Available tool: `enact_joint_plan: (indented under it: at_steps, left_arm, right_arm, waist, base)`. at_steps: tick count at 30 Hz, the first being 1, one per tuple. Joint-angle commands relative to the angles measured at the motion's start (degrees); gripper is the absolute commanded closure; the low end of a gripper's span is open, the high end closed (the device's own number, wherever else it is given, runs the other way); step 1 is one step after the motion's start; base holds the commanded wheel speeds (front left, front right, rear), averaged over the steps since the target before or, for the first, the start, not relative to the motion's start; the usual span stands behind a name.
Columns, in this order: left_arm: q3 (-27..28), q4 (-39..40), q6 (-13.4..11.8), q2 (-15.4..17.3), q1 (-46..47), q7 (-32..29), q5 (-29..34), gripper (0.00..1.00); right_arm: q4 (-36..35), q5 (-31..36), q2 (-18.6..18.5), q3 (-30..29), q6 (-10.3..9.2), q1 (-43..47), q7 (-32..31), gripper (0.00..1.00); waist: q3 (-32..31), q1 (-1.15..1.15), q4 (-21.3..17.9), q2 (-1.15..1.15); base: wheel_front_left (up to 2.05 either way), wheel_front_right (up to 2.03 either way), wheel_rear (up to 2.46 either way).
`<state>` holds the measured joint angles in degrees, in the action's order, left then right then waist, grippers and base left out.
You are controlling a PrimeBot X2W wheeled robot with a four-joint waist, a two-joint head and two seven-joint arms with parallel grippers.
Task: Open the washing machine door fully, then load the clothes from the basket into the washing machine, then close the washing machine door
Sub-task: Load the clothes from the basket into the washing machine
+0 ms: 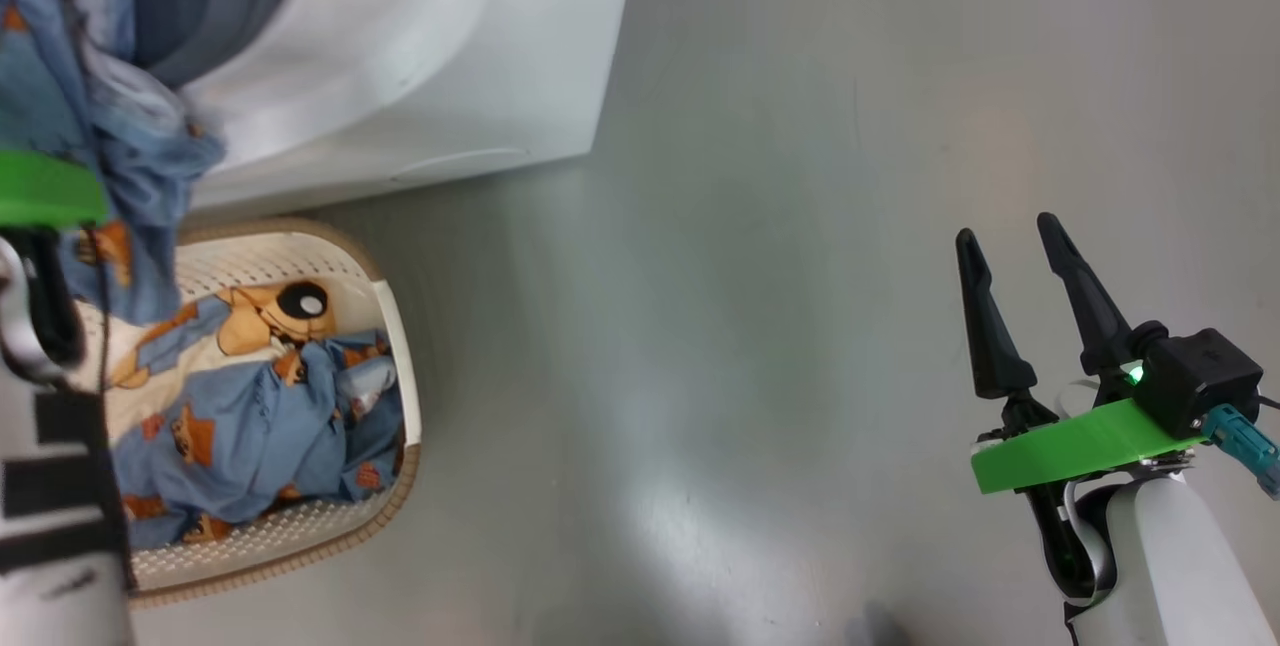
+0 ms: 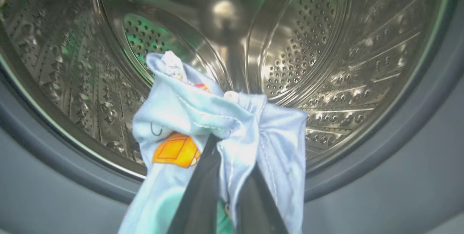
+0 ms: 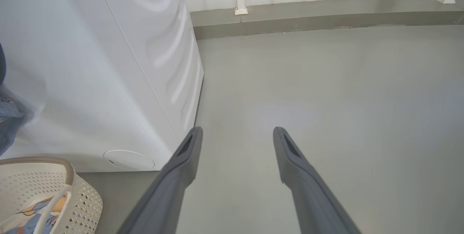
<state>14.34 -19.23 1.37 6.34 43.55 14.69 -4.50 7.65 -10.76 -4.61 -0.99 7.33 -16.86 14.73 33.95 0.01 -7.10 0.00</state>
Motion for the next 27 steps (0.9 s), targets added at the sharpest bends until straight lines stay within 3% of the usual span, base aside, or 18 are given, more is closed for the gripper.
enact_joint_plan:
  at_steps: [1,9,27]
  left_arm:
    - [1.2,0.4,0.3,3.0,1.3,0.3,0.6,1.0]
    - [-0.8,-8.9,2.8,7.6,11.7,-5.6,0.1,1.0]
    - [-4.9,-12.1,5.3,14.3,31.1,-24.0,-3.1,1.0]
  right_arm:
    - [-1.3,-0.8,0.0,0.8,0.16,-0.3,0.3,0.0]
    - [-0.8,-1.9,0.8,2.2,0.16,-1.7,0.3,0.0]
    - [0.6,-5.3,1.7,5.5,0.16,-6.1,0.3,0.0]
  waist:
    - [2.3,-0.01,-0.9,0.0]
    - [6.2,-0.01,-1.8,0.0]
    - [15.1,-0.01,-4.5,0.0]
  base:
    - [0.0,0.0,0.0]
    - [0.0,0.0,0.0]
    - [0.0,0.0,0.0]
